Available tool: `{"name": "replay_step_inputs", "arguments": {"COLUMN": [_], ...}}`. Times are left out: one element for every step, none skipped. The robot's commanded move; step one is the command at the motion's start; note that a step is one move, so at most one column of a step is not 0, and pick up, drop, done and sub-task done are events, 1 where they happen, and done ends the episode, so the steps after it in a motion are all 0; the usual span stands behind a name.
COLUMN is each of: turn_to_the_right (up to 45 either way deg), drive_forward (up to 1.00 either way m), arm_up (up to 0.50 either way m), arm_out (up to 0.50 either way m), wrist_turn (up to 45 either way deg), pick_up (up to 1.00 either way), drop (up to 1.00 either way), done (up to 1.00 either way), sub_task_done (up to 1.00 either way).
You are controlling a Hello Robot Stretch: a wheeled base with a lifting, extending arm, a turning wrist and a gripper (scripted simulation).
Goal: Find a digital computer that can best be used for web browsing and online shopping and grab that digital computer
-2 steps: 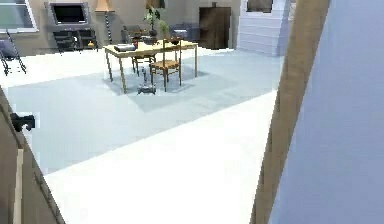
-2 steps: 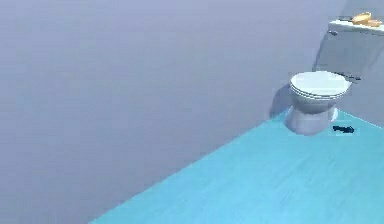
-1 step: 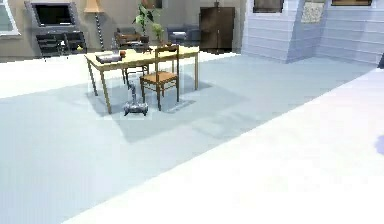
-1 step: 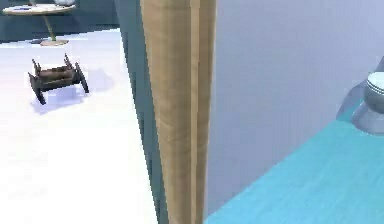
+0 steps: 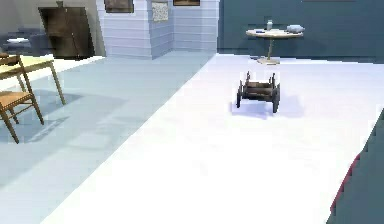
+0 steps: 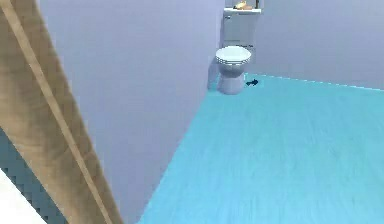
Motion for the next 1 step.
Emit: {"name": "replay_step_inputs", "arguments": {"turn_to_the_right": [0.0], "drive_forward": [1.0], "arm_up": [0.0], "arm_out": [0.0], "wrist_turn": [0.0], "pick_up": [0.0], "drop": [0.0], "done": [0.0], "sub_task_done": [0.0]}}
